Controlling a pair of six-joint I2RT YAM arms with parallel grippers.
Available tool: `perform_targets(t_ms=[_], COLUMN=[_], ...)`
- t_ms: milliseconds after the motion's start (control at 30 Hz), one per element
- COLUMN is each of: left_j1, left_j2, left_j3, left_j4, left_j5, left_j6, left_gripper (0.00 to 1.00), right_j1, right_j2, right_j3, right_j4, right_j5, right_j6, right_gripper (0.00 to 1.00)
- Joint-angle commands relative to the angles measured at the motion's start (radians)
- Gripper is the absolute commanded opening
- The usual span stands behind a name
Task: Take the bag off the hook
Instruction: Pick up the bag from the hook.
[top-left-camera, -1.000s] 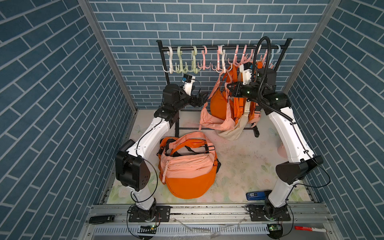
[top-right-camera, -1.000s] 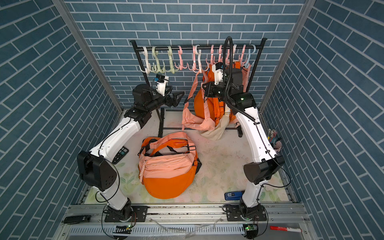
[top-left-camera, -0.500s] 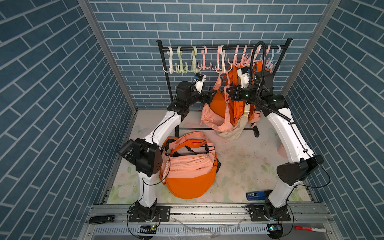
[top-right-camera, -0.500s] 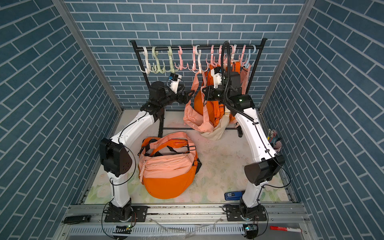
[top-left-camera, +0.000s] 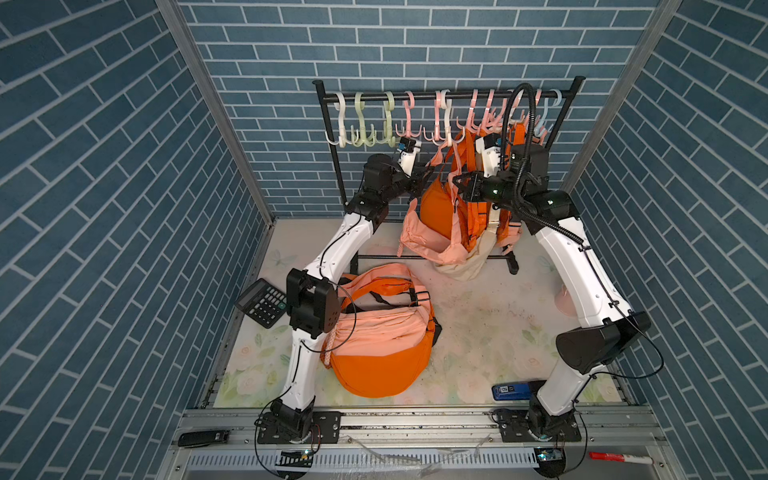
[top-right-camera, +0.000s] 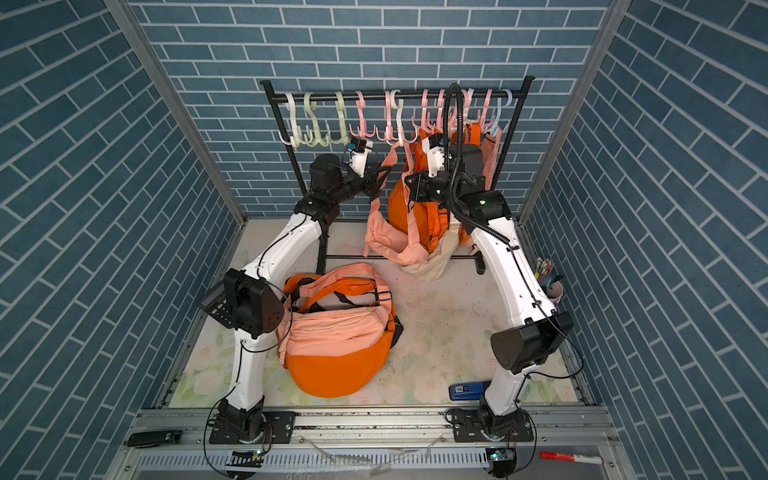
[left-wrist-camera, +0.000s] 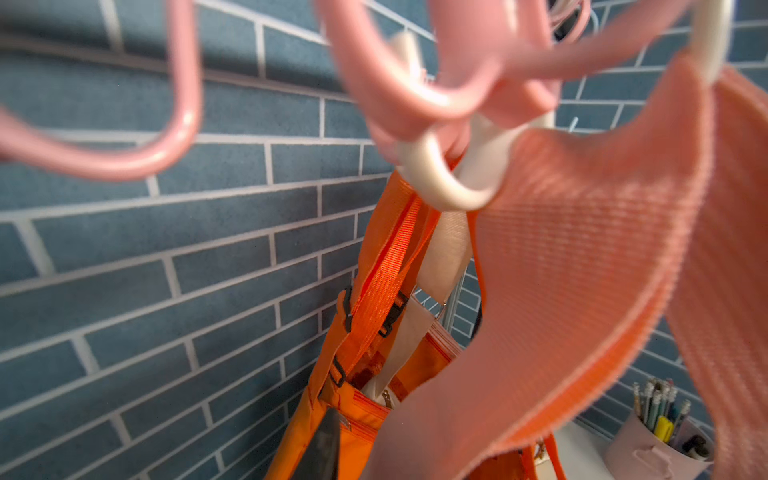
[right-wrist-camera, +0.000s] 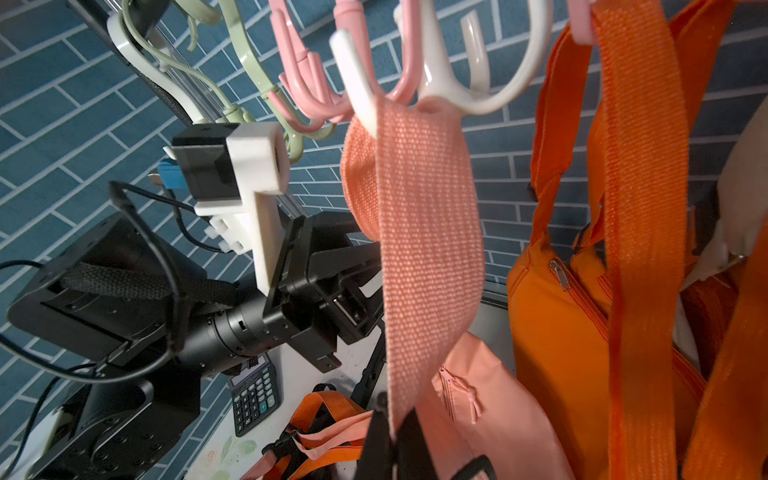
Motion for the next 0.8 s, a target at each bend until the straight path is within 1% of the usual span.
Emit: perform_targets(t_ms=[0,167,300,667,767], left_j1=[-0.023,-0.03,-0.032,-0.03,-0.031], left_j2=[-0.005,-0.044,-0.071,-0.078,-0.092], left_j3=[0.038,0.037,0.038,0.145,0.15], left_j4=[-0.026,-0.049,-0.065,-0.175,-0.19], left_j5=[0.01,-0.002,-0.018,-0.044,-0.05], left_j6=[0.028,0.047,0.05,0.066,0.072], left_gripper=[0.0,0.0,0.0,0.0,0.0], right_j1=[-0.002,-0.002,-0.004,-0.004,-0.006], right_j2=[-0.037,-0.017,0.021,0.167,0.198], right_j3=[0.002,0.03,0.089,0.38,0.442], right_j4=[-0.028,-0.031,-0.054,-0.167,-0.193], right_j5=[-0.015,-0.003,0.003,0.03,0.038], right_j6=[-0.04,-0.04,-0.04,-0.044,-0.045], right_gripper=[0.0,0.0,0.0,0.0,0.0])
